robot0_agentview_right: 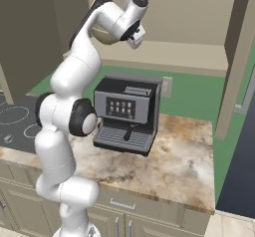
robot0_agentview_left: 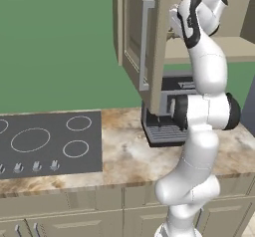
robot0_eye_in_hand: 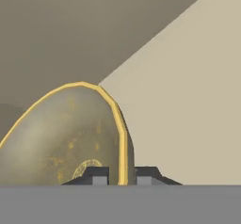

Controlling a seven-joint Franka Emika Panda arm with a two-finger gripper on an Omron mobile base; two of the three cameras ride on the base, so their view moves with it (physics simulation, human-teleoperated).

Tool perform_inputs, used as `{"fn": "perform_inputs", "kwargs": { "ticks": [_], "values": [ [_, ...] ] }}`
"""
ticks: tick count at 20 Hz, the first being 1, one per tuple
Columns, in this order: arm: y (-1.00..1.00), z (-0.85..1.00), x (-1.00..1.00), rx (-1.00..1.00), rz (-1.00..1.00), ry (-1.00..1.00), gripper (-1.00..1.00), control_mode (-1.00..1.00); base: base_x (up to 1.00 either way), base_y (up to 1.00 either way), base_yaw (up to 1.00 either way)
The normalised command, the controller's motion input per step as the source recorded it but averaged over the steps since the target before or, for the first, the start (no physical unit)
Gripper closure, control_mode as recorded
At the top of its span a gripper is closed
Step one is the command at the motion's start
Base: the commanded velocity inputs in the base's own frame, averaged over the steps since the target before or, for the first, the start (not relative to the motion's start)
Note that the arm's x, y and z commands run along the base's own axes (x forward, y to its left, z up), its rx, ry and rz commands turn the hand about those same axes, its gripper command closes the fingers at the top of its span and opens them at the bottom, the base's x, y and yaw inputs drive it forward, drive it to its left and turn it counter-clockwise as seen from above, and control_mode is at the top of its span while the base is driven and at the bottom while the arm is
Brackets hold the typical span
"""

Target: Take the smaller bowl and place it next to the appetizer plate on the dining counter , and place the larger bowl next to the plate with cooked food.

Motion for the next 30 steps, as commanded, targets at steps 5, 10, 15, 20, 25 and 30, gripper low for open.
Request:
{"fn": "perform_inputs", "kwargs": {
  "ticks": [5,10,15,20,25,30],
  "values": [
    [-0.17,0.03,-1.0,0.0,-0.07,-0.23,1.0,-1.0,0.0,0.0,0.0],
    [-0.08,0.0,-1.0,0.0,-0.11,-0.36,1.0,-1.0,0.0,0.0,0.0],
    [0.0,-0.1,-1.0,0.0,-0.12,-0.15,1.0,-1.0,0.0,0.0,0.0],
    [0.0,-0.26,-1.0,0.0,-0.14,0.04,1.0,-1.0,0.0,0.0,0.0],
    [0.0,-0.38,-1.0,0.0,-0.11,0.08,1.0,-1.0,0.0,0.0,0.0],
    [0.0,-0.82,-1.0,-0.06,-0.11,0.15,1.0,-1.0,0.0,0.0,0.0]
  ]
}}
